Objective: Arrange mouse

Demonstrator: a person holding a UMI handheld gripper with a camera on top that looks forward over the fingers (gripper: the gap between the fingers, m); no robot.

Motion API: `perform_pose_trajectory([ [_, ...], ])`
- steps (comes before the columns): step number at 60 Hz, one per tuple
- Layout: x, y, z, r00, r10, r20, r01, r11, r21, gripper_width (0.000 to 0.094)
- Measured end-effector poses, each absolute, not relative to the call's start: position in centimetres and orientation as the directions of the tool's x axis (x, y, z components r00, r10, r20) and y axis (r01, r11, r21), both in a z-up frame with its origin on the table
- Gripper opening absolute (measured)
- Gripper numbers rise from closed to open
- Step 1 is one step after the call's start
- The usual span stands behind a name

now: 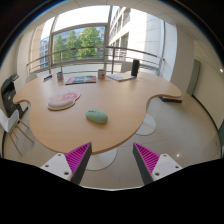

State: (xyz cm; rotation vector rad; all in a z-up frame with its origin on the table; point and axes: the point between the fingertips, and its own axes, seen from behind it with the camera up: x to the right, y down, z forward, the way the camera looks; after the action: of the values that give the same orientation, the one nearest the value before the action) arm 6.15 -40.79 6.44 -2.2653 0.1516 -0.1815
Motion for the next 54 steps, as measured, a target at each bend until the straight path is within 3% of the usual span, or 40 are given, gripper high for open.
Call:
perform_pose_trajectory([
  [20,4.6,-26.6,-1.2,0.986,-0.104,0.128,0.029,-0.656,-0.754,0.0849],
  [35,5.1,-20.0,-1.4,0.993,-0.083,0.082,0.010,-0.638,-0.770,0.0823],
  [40,5.2,-18.5,-1.6,0.995,-0.083,0.048,-0.017,-0.643,-0.766,0.0760],
  [47,4.6,-17.5,-1.6,0.998,-0.054,0.019,-0.020,-0.637,-0.771,0.0559],
  [54,4.1,-17.0,-1.9,0.999,-0.030,0.039,0.012,-0.630,-0.776,0.0484],
])
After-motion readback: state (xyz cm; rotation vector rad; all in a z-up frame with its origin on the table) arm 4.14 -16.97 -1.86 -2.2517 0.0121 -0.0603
